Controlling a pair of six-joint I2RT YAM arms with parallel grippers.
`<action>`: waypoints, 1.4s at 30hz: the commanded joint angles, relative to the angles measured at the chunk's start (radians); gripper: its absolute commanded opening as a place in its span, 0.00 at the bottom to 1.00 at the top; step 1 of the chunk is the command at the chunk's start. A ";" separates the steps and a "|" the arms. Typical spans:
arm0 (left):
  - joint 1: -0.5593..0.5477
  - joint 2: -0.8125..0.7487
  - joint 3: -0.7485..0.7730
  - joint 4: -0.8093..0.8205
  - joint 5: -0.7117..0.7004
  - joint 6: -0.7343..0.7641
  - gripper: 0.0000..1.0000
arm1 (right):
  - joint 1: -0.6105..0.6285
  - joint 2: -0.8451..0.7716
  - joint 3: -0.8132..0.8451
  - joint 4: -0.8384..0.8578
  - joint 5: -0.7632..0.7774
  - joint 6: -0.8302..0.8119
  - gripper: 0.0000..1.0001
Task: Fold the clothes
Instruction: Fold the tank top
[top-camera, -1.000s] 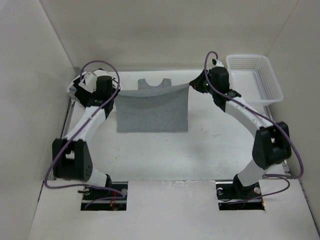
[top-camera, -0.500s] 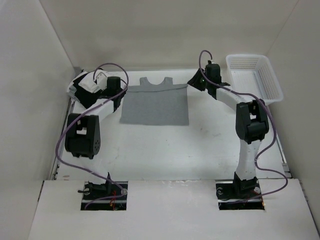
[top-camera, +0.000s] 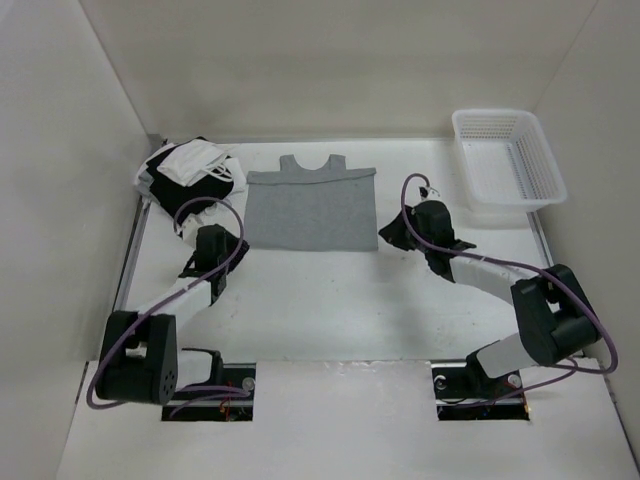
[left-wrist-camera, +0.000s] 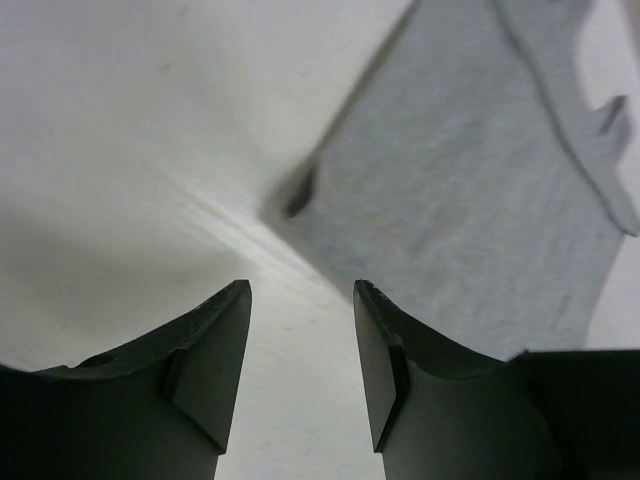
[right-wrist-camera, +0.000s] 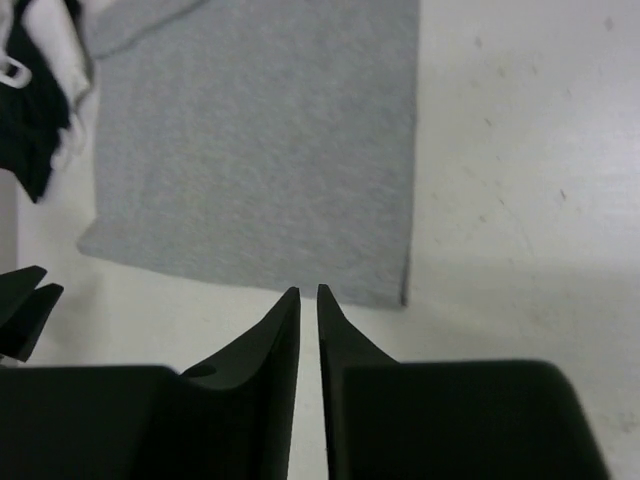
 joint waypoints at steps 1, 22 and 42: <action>0.060 0.060 -0.030 0.205 0.154 -0.081 0.45 | 0.004 -0.020 -0.047 0.109 0.020 0.022 0.20; 0.151 0.329 -0.017 0.412 0.195 -0.169 0.21 | -0.004 0.146 -0.087 0.154 0.000 0.122 0.45; 0.150 0.312 -0.033 0.415 0.206 -0.166 0.03 | -0.002 0.246 -0.051 0.142 -0.058 0.181 0.33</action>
